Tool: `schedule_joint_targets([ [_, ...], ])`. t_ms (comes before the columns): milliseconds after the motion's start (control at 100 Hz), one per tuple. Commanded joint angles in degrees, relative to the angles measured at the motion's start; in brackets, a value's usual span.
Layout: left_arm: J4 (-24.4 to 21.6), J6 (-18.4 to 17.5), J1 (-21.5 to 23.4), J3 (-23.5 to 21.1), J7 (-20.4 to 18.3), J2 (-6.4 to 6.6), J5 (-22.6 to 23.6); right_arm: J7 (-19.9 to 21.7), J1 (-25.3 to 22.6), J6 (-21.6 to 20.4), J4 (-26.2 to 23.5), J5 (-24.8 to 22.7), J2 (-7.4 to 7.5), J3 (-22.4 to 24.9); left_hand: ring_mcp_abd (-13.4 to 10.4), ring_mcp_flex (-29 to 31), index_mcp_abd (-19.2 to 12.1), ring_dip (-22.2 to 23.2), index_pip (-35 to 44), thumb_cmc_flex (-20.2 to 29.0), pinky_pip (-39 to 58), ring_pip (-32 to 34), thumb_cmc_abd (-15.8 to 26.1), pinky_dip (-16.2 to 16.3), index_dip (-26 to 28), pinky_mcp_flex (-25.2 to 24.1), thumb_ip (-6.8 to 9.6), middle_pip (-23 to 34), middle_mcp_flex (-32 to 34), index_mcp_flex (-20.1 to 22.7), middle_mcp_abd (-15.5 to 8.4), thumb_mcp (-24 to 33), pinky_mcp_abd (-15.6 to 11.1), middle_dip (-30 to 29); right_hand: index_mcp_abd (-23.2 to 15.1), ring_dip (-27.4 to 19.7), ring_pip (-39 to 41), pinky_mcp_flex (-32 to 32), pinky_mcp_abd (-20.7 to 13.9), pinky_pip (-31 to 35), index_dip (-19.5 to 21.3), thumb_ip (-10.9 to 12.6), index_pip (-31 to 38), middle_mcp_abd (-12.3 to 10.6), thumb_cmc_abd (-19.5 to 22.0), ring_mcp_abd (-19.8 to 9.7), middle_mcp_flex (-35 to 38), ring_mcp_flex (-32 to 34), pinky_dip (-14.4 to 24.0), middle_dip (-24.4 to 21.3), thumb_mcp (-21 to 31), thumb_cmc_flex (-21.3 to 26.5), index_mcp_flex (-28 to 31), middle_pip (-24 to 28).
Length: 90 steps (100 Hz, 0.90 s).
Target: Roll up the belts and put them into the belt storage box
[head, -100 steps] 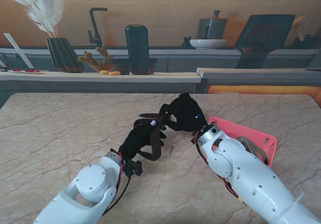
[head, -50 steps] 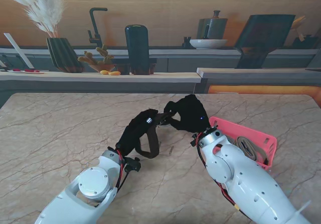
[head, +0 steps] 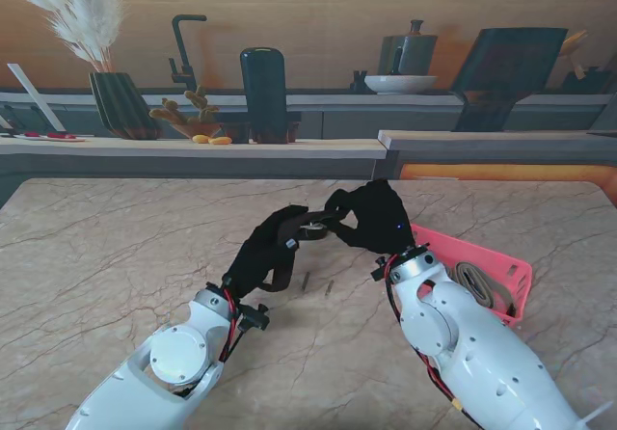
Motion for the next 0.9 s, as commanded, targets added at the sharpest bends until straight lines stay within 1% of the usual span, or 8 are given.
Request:
schedule_joint_targets([
  [0, 0.1, -0.6, 0.1, 0.0, -1.1, 0.44, -1.0, -0.1, -0.4, 0.0, -0.7, -0.4, -0.45, 0.0, -2.9, -0.7, -1.5, -1.3, -2.8, -1.3, -1.5, -1.3, -2.6, -1.7, -1.1, 0.2, -1.04, -1.9, -1.3, -1.2, -2.1, -1.2, -3.8, -2.1, -6.8, 0.7, 0.5, 0.5, 0.2, 1.3, 1.4, -0.3, 4.7, 0.2, 3.1, -1.6, 1.2, 1.8, -0.6, 0.6, 5.1, 1.5, 3.9, 0.7],
  [140, 0.6, -1.2, -0.4, 0.5, -0.7, 0.73, 3.1, 0.8, -0.7, 0.2, -0.8, 2.5, -1.07, 0.0, -3.4, -3.0, -0.4, -3.1, -5.4, 0.5, -3.9, -2.6, -4.3, -4.3, -4.0, -0.4, -1.33, -3.1, -5.7, -4.9, -2.5, -0.7, -5.7, -3.9, -7.0, 0.9, 0.3, 0.7, 0.0, 1.0, 1.8, -0.3, 4.5, 0.1, 3.0, -1.7, 1.3, 2.0, -0.6, 0.7, 5.2, 1.5, 4.0, 0.6],
  [350, 2.3, -0.1, -1.7, 1.3, 5.7, 0.06, 12.7, 4.5, -0.6, -0.3, -0.8, 9.4, -2.28, -1.4, -4.0, -6.6, 1.6, -4.6, -6.3, 1.7, -5.7, -2.3, -3.1, -6.6, -7.4, -1.9, -0.52, -2.1, -11.6, -8.7, -2.2, 0.8, -7.7, -5.9, -6.4, 1.6, 0.8, 0.9, 0.3, 0.5, 2.3, -0.3, 4.1, 0.7, 2.5, -1.5, 1.6, 3.5, -0.4, 1.0, 5.4, 1.8, 4.7, 0.6],
  [380, 2.6, 0.1, -1.8, 1.4, 6.3, -0.06, 13.4, 4.9, -0.5, -0.5, -0.7, 10.0, -2.36, -1.7, -4.1, -7.0, 1.8, -4.9, -6.6, -9.1, -5.5, -1.8, -8.2, -7.1, -9.8, -2.1, -2.81, -1.4, -12.1, -8.6, -2.2, 23.9, -7.9, -6.5, -6.3, 1.7, 0.9, 1.0, 0.3, 0.5, 2.4, -0.3, 4.0, 0.8, 2.5, -1.5, 1.8, 3.8, -0.3, 1.1, 5.4, 1.8, 4.9, 0.5],
  [400, 2.7, 0.3, -1.9, 1.5, 6.7, -0.13, 13.8, 5.1, -0.4, -0.6, -0.6, 10.3, -2.42, -2.0, -4.2, -7.2, 1.9, -4.9, -7.1, -12.0, -5.6, -1.7, -9.4, -7.2, -10.1, -2.2, -3.56, -1.4, -12.5, -8.7, -2.2, 29.9, -8.0, -6.6, -6.3, 1.8, 0.9, 1.1, 0.4, 0.5, 2.5, -0.3, 3.9, 0.8, 2.4, -1.5, 1.8, 3.9, -0.3, 1.1, 5.4, 1.8, 4.9, 0.5],
  [420, 2.9, 0.5, -2.0, 1.5, 7.1, -0.19, 14.2, 5.3, -0.3, -0.6, -0.5, 10.6, -2.46, -2.2, -4.3, -7.4, 2.0, -5.0, -7.4, -12.7, -5.7, -1.7, -9.5, -7.2, -10.2, -2.3, -3.80, -1.4, -12.8, -8.9, -2.1, 31.4, -8.1, -6.6, -6.3, 1.9, 1.0, 1.1, 0.5, 0.4, 2.5, -0.3, 3.9, 0.8, 2.4, -1.5, 1.9, 4.2, -0.3, 1.2, 5.5, 1.8, 5.0, 0.5],
  [730, 3.7, 1.6, -2.5, 2.2, 11.1, -1.03, 17.2, 7.3, 2.2, -0.8, 2.8, 14.3, -3.41, -7.5, -3.5, -10.2, 2.7, -4.2, -12.9, -10.9, -5.9, -0.4, -6.1, -7.2, -11.8, -4.5, -2.82, -2.8, -14.4, -9.1, -2.0, 28.4, -8.6, -7.2, -3.9, 4.1, 3.5, 1.9, 1.3, 0.3, 3.4, -0.2, 3.0, 2.8, 1.8, -0.2, 2.5, 7.0, 0.7, 2.0, 6.1, 2.5, 6.1, 1.0],
  [890, 3.6, 1.7, -2.3, 2.3, 11.7, -1.27, 16.9, 7.0, 4.1, -0.3, 5.0, 15.3, -4.11, -10.3, -3.0, -10.2, 1.3, -2.9, -16.4, -9.3, -4.7, 0.6, -4.9, -6.4, -10.8, -4.9, -1.72, -2.1, -14.3, -9.4, -2.1, 25.8, -7.1, -5.4, -2.9, 5.2, 5.0, 2.4, 1.4, 1.2, 3.6, -0.2, 2.7, 3.7, 1.5, 0.6, 2.4, 7.2, 1.5, 2.3, 6.4, 2.8, 6.5, 1.6],
])
